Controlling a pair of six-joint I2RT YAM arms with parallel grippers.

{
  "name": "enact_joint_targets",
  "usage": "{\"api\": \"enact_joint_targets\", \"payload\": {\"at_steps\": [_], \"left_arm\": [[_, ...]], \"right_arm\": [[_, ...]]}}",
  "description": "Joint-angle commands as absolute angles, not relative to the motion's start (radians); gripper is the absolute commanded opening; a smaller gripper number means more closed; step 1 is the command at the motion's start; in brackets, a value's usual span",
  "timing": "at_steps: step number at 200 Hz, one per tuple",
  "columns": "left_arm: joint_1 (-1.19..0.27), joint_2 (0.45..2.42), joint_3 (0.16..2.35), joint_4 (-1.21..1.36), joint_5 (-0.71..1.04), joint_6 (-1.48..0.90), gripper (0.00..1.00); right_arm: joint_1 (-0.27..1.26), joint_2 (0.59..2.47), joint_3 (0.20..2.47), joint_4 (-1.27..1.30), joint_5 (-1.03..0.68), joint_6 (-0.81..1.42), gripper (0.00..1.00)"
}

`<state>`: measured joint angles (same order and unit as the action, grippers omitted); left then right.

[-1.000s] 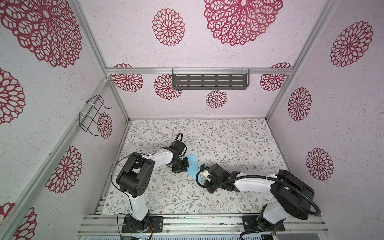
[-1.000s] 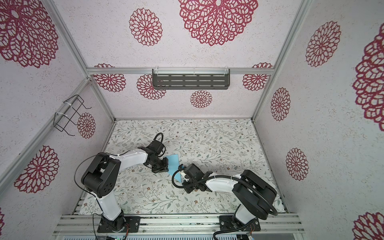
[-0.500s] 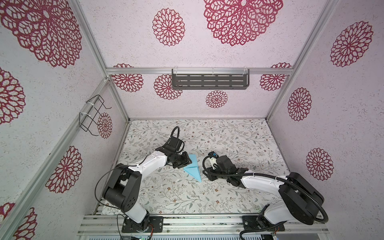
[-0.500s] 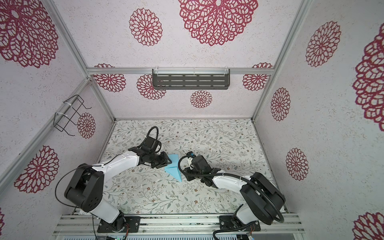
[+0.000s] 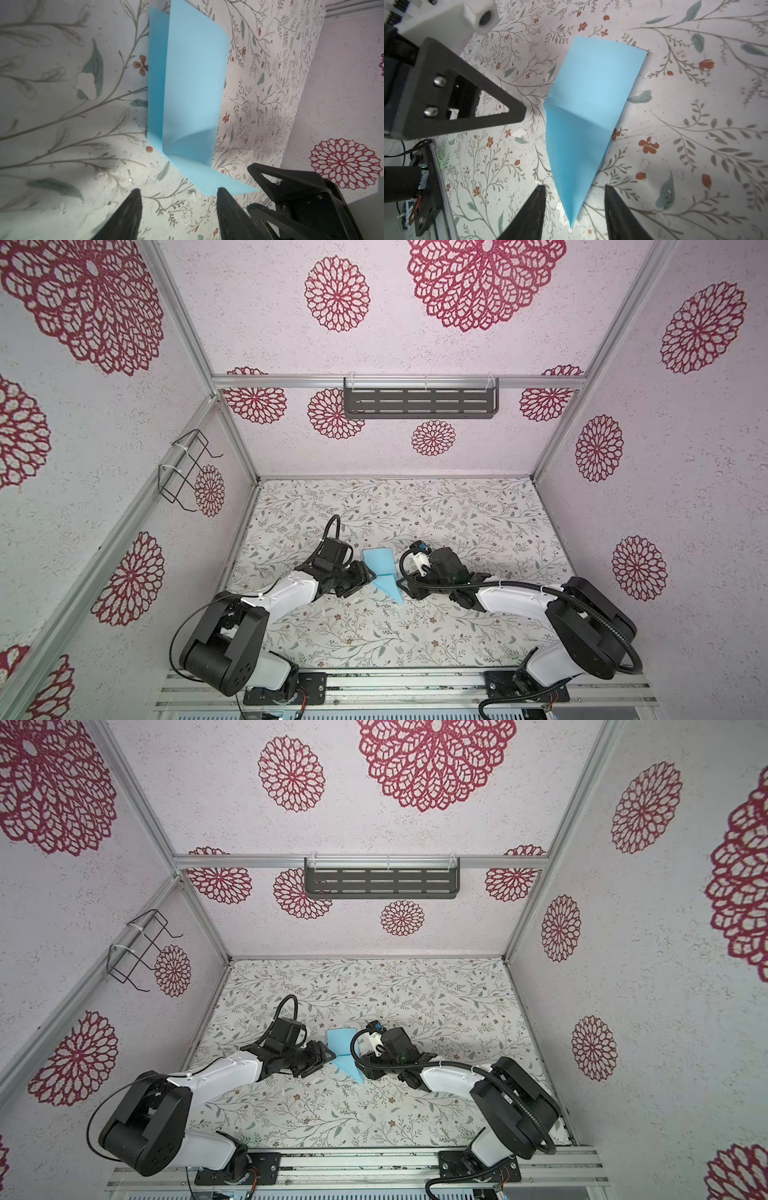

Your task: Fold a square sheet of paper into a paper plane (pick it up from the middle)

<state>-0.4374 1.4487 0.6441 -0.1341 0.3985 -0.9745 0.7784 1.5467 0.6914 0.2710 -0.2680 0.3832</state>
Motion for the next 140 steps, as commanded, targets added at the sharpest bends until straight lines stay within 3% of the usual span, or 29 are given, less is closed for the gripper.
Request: {"api": "enact_joint_targets", "payload": {"at_steps": [1,72,140], "left_arm": [[-0.433,1.476,0.634,-0.004,0.431,-0.987,0.59],[-0.433,1.557,0.61,0.064,0.47,-0.976,0.56],[-0.433,1.548,0.609,0.04,0.445,-0.963,0.55]], "right_arm": [[0.776,1.575,0.741,0.275,-0.281,0.355,0.47],[0.775,1.649,0.8,0.226,-0.232,0.363,0.38],[0.775,1.591,0.767,0.265,-0.332,0.327,0.43]]}}
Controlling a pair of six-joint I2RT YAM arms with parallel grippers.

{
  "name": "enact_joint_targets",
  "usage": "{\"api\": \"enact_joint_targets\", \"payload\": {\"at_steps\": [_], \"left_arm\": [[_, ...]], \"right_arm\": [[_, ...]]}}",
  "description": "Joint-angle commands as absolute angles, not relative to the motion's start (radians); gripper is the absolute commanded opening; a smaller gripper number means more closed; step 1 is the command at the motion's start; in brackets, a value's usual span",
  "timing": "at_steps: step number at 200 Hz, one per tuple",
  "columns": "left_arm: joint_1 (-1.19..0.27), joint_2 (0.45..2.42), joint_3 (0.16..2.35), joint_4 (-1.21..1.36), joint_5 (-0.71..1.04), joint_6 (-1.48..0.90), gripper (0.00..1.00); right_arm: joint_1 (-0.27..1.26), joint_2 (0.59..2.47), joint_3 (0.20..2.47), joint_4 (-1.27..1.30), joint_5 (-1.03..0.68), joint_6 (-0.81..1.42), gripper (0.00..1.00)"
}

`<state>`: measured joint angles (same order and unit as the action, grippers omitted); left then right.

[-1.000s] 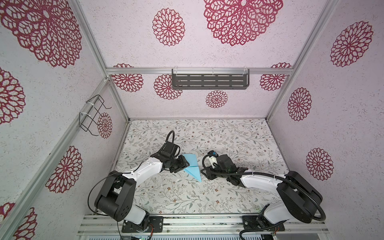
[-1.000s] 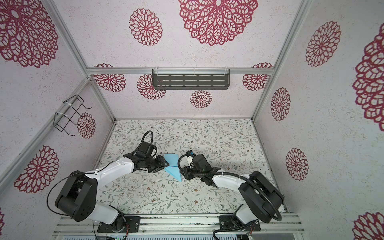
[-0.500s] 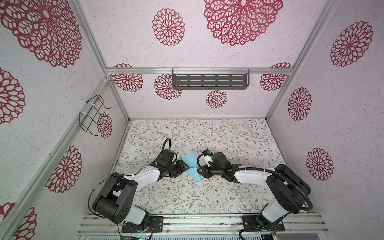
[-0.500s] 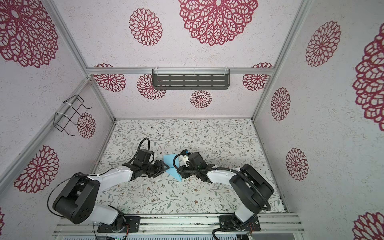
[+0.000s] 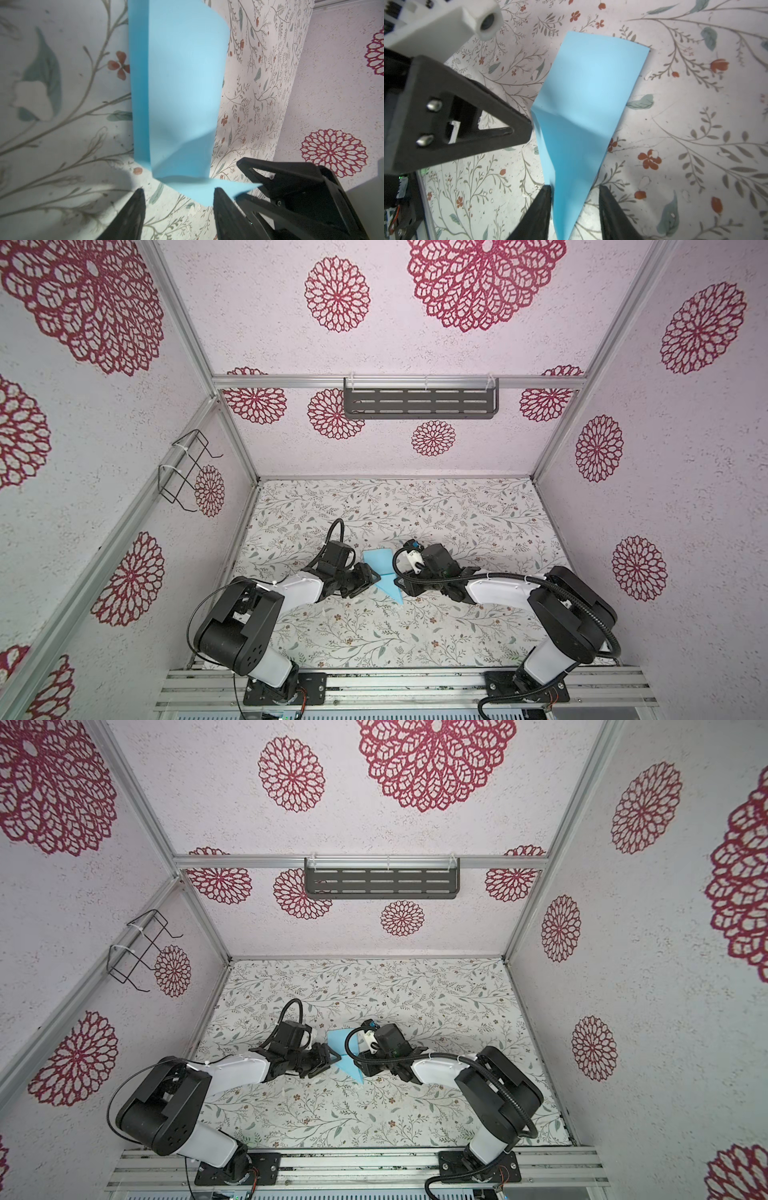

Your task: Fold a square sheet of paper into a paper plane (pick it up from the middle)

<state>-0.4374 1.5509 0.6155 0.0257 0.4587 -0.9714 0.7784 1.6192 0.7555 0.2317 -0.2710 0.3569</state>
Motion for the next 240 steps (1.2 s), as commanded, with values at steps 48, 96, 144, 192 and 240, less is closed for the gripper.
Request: {"api": "enact_joint_targets", "payload": {"at_steps": [48,96,144,192,240], "left_arm": [[-0.434,1.551,0.595,0.068,0.459,-0.966,0.54],[-0.433,1.579,0.597,0.141,0.526,-0.932,0.55],[-0.433,1.618,0.615,0.201,0.568,-0.899,0.54],[-0.433,1.664,0.627,0.233,0.597,-0.868,0.41],[-0.433,1.681,0.645,0.24,0.61,-0.843,0.27]], "right_arm": [[0.775,1.645,0.8,0.261,-0.314,0.355,0.24],[0.77,1.657,0.805,0.231,-0.282,0.365,0.09],[0.766,1.657,0.803,0.232,-0.278,0.365,0.1],[0.763,1.661,0.801,0.233,-0.271,0.372,0.11],[0.754,1.665,0.799,0.23,-0.266,0.379,0.13]]}}
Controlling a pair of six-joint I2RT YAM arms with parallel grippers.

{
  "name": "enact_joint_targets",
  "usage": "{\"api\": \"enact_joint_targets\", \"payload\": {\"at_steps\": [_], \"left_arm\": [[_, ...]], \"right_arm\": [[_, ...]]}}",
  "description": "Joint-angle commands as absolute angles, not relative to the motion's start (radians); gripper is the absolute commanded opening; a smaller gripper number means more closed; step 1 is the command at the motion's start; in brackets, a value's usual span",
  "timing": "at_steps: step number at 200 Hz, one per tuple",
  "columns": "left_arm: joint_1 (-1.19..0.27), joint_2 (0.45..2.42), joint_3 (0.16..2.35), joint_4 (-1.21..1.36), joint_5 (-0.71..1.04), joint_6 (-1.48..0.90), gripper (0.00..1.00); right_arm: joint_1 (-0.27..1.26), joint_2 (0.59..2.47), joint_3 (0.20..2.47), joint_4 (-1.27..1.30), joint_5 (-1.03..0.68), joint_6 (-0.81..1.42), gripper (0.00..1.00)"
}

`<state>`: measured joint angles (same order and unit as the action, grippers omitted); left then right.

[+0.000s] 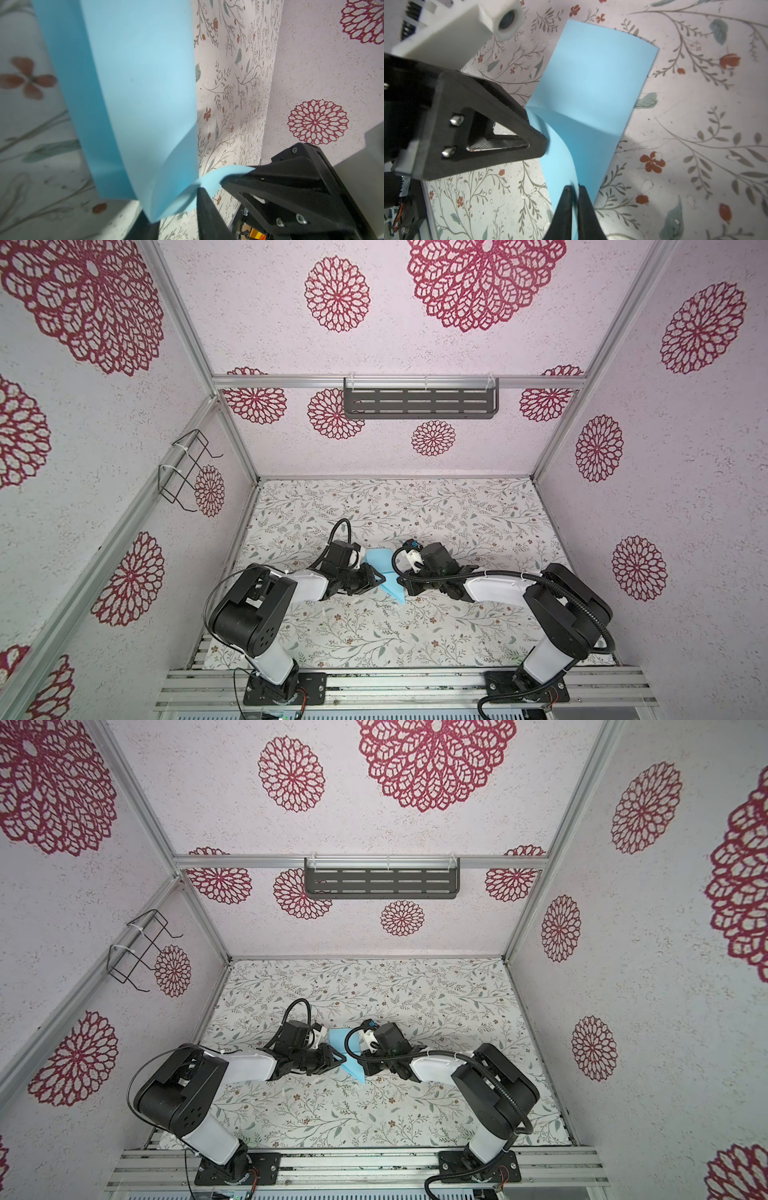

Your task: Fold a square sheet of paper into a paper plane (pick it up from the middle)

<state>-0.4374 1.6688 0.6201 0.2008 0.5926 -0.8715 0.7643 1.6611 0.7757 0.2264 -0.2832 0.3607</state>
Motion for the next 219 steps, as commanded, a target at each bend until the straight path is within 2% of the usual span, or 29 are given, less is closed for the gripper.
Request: {"api": "enact_joint_targets", "payload": {"at_steps": [1,57,93,124,163,219], "left_arm": [[-0.433,1.681,0.645,0.24,0.61,-0.843,0.27],[-0.432,1.695,0.653,0.271,0.599,-0.859,0.14],[-0.431,1.689,0.665,0.253,0.552,-0.897,0.05],[-0.433,1.663,0.671,0.231,0.501,-0.954,0.03],[-0.441,1.63,0.685,0.162,0.426,-1.023,0.02],[-0.461,1.617,0.722,0.066,0.367,-1.093,0.03]], "right_arm": [[0.754,1.665,0.799,0.23,-0.267,0.379,0.13],[0.743,1.661,0.793,0.23,-0.236,0.387,0.21],[0.741,1.586,0.751,0.237,-0.112,0.357,0.42],[0.75,1.523,0.715,0.256,-0.009,0.26,0.55],[0.837,1.524,0.68,0.378,0.031,0.063,0.55],[0.935,1.642,0.634,0.69,-0.003,-0.088,0.52]]}}
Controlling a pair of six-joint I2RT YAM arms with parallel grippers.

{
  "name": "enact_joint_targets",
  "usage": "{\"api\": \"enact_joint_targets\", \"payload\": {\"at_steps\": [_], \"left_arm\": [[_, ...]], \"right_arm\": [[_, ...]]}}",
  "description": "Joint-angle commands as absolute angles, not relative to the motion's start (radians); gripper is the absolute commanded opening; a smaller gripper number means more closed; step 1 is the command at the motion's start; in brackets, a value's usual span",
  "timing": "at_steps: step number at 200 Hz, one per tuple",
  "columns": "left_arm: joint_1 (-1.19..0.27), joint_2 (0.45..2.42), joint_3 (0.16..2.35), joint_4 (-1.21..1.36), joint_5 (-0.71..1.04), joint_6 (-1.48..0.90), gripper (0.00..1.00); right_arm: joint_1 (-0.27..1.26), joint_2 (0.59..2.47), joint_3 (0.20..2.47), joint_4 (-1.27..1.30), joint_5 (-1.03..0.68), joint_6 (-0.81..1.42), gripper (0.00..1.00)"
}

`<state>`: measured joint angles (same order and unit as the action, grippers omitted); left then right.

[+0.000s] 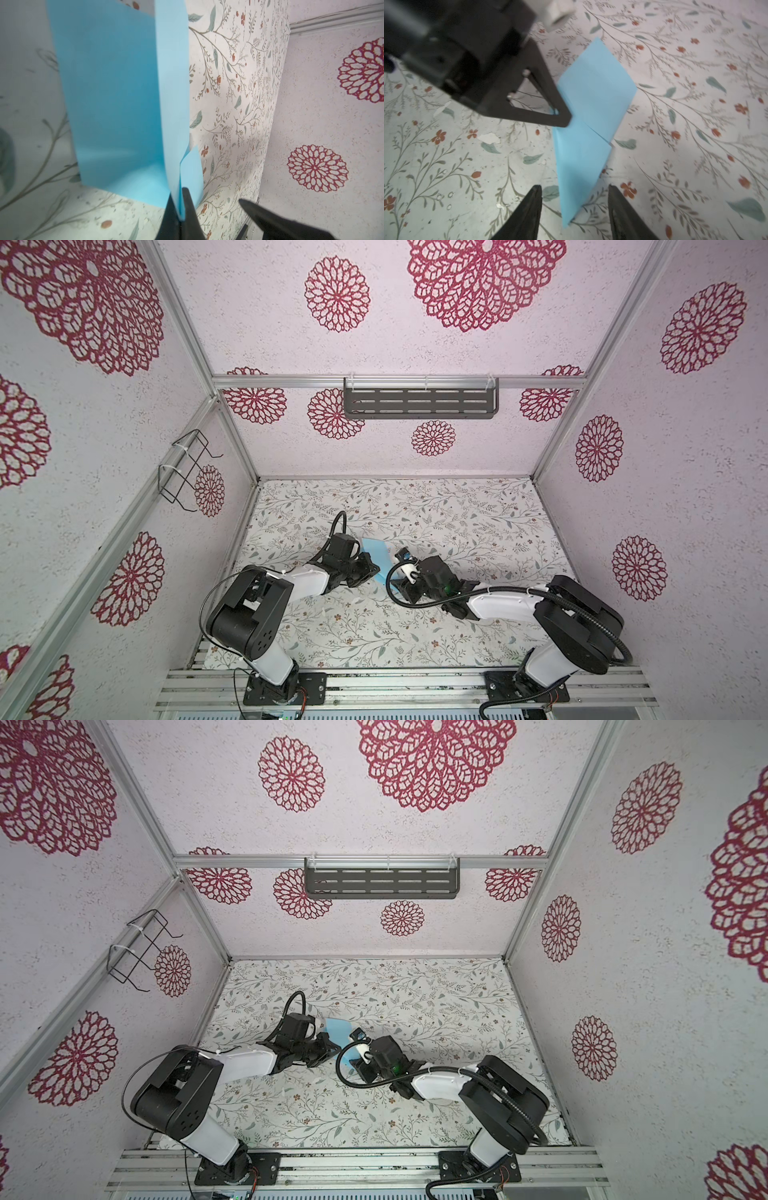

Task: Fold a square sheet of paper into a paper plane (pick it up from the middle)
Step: 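Pinch the sheet's edge with the right gripper while the left gripper holds the upright flap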

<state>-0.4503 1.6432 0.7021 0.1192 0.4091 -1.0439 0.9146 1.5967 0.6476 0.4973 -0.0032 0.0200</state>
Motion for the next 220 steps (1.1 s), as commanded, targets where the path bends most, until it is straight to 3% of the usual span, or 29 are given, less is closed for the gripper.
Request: {"api": "enact_joint_targets", "payload": {"at_steps": [1,49,172,220], "left_arm": [[-0.461,1.618,0.722,0.066,0.367,-1.094,0.03],[-0.461,1.623,0.73,0.056,0.373,-1.139,0.07],[-0.46,1.625,0.745,0.043,0.41,-1.146,0.2],[-0.434,1.597,0.744,0.01,0.398,-1.135,0.33]], "right_arm": [[0.936,1.644,0.634,0.693,-0.004,-0.091,0.52],[0.957,1.761,0.644,0.819,0.045,-0.154,0.37],[0.959,1.887,0.665,0.918,0.105,-0.178,0.28],[0.957,1.886,0.643,0.949,0.097,-0.172,0.14]]}}
